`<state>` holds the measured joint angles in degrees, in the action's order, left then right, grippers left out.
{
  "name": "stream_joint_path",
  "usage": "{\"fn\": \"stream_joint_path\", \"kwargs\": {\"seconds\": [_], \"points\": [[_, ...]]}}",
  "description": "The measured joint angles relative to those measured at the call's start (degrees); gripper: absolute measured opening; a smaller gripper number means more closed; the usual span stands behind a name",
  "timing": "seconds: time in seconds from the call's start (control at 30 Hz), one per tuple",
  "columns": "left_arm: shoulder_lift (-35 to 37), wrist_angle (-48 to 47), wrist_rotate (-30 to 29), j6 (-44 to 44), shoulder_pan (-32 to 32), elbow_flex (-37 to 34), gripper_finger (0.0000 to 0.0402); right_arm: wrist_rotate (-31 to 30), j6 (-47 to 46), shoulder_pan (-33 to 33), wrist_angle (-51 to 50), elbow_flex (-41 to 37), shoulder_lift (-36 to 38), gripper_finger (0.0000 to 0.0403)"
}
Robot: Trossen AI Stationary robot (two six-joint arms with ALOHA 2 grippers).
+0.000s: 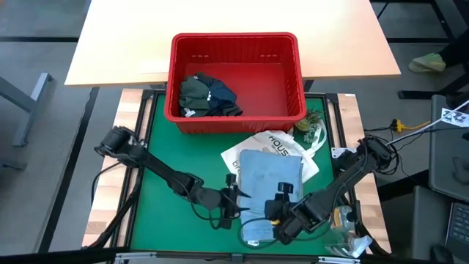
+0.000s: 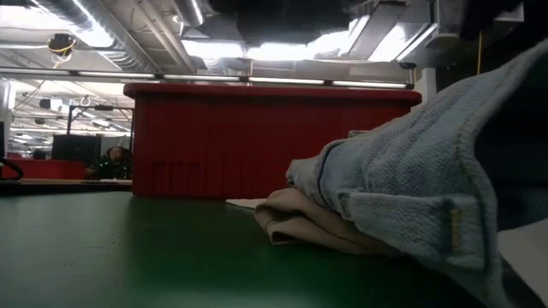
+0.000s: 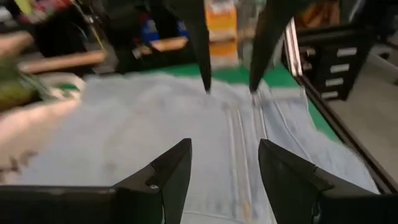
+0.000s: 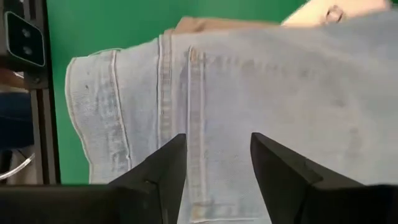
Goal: Fold Laundry from Bin
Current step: Fold the green polo shirt
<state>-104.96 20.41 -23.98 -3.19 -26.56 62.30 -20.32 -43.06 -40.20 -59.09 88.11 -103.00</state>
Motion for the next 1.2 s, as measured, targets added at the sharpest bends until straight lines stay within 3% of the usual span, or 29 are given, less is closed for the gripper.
{"fn": "stream_joint_path", "kwargs": {"seconds": [0.4,0.7,1.2], "points": [[15.45,-12.61,-10.17,5.28,0.77,0.0,0.018,-0.1,8.89,5.68,-2.49,4.79,0.02,0.0179],[25.81,-23.48,-10.96,3.46,3.36,0.0,0.018,-0.16,8.95,8.77,-2.01,4.79,0.02,0.0179],[30.21,-28.29,-10.96,3.79,11.58,0.02,0.018,-0.08,8.91,13.78,0.67,4.79,0.02,0.0179]]}}
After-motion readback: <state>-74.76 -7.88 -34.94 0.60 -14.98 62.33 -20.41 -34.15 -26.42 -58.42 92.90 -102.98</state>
